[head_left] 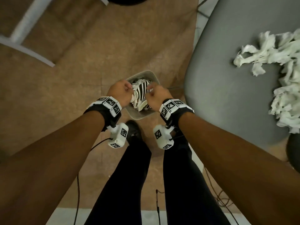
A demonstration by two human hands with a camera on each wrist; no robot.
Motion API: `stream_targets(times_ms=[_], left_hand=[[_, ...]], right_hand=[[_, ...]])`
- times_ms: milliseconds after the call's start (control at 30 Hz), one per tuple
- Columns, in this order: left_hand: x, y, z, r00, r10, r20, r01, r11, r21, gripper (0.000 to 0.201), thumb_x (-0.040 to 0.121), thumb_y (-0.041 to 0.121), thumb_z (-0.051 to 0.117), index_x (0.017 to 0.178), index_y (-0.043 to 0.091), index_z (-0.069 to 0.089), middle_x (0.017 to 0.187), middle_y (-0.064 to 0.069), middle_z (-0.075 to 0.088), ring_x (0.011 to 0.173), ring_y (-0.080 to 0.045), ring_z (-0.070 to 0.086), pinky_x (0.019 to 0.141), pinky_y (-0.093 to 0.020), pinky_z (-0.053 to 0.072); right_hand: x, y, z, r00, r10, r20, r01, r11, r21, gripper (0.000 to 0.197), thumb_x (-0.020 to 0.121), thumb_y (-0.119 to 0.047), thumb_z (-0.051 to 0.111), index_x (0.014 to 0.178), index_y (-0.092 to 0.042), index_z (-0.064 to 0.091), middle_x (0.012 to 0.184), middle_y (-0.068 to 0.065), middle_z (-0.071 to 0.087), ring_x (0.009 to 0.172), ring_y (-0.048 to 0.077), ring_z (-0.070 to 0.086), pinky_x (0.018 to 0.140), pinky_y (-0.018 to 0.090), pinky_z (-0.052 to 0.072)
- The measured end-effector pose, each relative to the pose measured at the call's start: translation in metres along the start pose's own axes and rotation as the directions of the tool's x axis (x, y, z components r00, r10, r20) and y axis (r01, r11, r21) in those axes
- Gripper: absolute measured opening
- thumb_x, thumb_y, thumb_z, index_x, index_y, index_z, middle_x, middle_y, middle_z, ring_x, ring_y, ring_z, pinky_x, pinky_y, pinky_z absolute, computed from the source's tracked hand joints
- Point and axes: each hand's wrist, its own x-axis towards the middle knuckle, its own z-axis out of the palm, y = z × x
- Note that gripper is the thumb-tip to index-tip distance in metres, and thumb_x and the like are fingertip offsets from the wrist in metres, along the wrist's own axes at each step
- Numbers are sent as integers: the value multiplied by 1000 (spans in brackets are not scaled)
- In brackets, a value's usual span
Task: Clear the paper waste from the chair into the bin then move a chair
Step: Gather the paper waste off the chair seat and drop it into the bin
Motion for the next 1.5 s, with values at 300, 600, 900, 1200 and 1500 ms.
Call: stream_targets(times_ms=[300, 600, 900, 1200, 1500], left_hand=[[-35, 166, 13, 939, 345, 4, -342, 930, 136, 18, 93, 12, 51, 104, 16, 65, 93, -1, 70, 85, -23, 66, 84, -38, 55], [-84, 342, 197, 612, 709, 350, -789, 578, 210, 38, 84, 28, 61, 121, 22, 56, 120, 1, 57, 110, -18, 55, 96, -37, 48], [-72, 415, 271, 468, 610, 639, -834, 68, 547, 68, 83, 28, 68, 145, 30, 41, 157, -4, 30, 139, -32, 30, 107, -53, 34], [-57, 396, 208, 699, 697, 159, -704, 634, 320, 12, 89, 18, 59, 100, 16, 57, 89, 0, 62, 77, -20, 56, 69, -25, 38], [-60, 356, 162, 781, 623, 48, -621, 766, 165, 36, 86, 40, 66, 73, 11, 50, 64, -4, 55, 58, -26, 52, 55, -31, 46]], right_hand=[[-71, 29, -155, 945, -133, -298, 193, 965, 180, 21, 95, -22, 52, 110, -20, 67, 89, -2, 70, 84, 20, 68, 80, 28, 54], [-138, 230, -294, 689, 285, -666, -15, 925, 380, 22, 91, -19, 53, 107, -20, 68, 100, -2, 71, 94, 18, 66, 81, 23, 47], [-145, 286, -310, 613, 394, -685, -33, 879, 475, 38, 89, -7, 53, 125, -19, 58, 136, 7, 49, 128, 24, 48, 111, 36, 40], [-127, 278, -309, 769, 284, -573, -180, 956, 231, 75, 80, -42, 68, 147, -28, 37, 155, 2, 36, 145, 29, 30, 119, 51, 24], [-103, 265, -287, 748, 143, -648, -246, 967, -71, 75, 77, -48, 69, 142, -22, 42, 148, 9, 41, 136, 34, 36, 113, 49, 27]])
